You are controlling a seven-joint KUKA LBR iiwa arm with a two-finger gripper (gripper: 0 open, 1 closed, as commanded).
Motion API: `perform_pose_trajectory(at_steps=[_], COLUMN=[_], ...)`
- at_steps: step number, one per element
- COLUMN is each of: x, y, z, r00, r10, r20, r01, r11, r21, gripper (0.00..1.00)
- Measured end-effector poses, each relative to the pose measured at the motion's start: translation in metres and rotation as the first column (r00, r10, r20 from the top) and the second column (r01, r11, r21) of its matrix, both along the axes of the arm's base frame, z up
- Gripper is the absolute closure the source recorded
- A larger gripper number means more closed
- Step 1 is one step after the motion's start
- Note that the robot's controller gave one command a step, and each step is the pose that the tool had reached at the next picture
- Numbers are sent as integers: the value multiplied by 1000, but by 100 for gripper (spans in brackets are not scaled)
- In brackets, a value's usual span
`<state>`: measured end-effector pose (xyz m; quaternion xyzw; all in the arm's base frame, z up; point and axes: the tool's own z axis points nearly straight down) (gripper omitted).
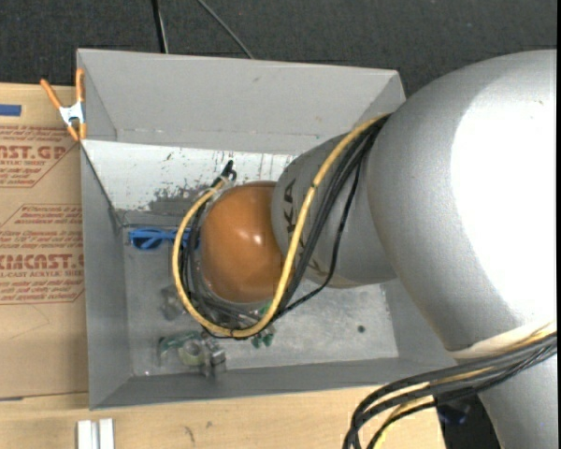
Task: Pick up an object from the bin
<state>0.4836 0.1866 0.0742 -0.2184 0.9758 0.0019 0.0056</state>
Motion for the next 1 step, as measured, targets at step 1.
perform_pose_trajectory(at_steps=[1], x=[0], y=[-5], z=[-1], r00=[1000], r10=[-8], r20=[-8], r01=[8], r11=[1000], r21=[-4], gripper=[100])
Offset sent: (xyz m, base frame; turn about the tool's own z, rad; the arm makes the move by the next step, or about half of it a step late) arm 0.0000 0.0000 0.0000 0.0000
